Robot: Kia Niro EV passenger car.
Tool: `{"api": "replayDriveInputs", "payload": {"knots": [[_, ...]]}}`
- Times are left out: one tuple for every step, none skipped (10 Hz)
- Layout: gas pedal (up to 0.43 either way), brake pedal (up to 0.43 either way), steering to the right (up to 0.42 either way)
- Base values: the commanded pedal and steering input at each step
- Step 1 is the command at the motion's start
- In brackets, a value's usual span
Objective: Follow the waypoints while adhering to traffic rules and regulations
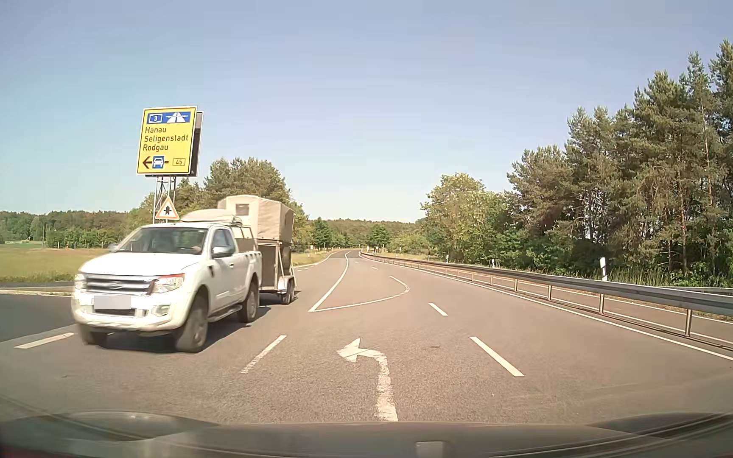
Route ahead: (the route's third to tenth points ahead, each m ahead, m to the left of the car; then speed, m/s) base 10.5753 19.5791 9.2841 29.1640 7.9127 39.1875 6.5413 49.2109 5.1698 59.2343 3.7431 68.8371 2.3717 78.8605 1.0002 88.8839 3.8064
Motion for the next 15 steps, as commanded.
{"api": "replayDriveInputs", "payload": {"knots": [[0.0,0.152,-0.007],[0.0,0.03,-0.007],[0.0,0.03,-0.007],[0.0,0.03,-0.007],[0.0,0.03,-0.012],[0.0,0.03,-0.048],[0.0,0.03,-0.107],[0.0,0.03,-0.164],[0.0,0.03,-0.209],[0.0,0.03,-0.255],[0.047,0.03,-0.306],[0.059,0.03,-0.345],[0.079,0.03,-0.4],[0.087,0.03,-0.445],[0.098,0.03,-0.501]]}}
